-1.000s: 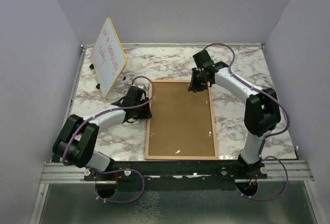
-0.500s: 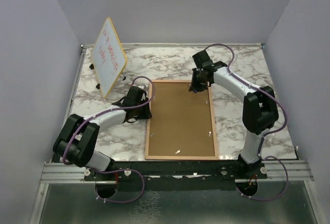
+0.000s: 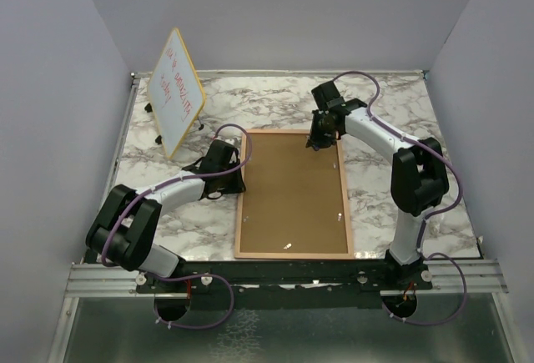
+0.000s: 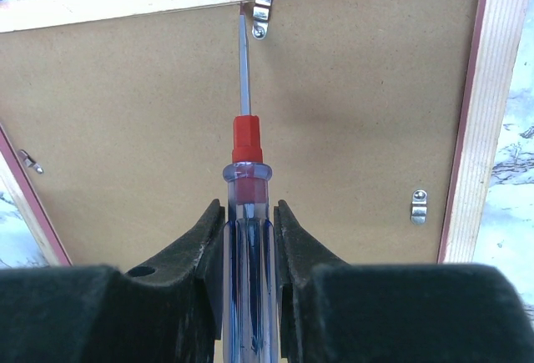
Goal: Take the photo out of the frame
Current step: Release the photo frame item from the photo frame.
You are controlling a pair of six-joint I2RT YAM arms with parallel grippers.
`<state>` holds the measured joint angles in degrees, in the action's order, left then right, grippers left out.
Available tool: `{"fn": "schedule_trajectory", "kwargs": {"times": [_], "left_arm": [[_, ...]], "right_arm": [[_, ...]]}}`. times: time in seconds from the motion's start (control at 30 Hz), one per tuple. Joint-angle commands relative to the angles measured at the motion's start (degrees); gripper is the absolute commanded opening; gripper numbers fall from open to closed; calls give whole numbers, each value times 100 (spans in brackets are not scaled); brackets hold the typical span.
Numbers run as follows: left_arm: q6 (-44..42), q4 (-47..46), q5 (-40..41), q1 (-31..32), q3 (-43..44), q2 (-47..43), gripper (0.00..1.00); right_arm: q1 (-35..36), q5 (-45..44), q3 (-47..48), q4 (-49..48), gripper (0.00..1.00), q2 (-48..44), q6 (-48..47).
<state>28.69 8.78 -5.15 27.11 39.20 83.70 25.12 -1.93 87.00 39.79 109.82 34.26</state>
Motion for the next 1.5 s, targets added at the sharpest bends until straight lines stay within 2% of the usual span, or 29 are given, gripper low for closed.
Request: {"fn": "schedule_trajectory", "kwargs": {"times": [0.0,1.0,1.47], "left_arm": [[-65,252,111,-12,-65,111,23],[-74,290,155,-4,-60,94,18],[-65,283,141,-4,-66,68,18]], "right_arm": [[-134,-418,-76,3,1,64,151],[-262,-432,-573,-12,1,-289,181],[-280,43,-654,-122,1,-387,42]]}}
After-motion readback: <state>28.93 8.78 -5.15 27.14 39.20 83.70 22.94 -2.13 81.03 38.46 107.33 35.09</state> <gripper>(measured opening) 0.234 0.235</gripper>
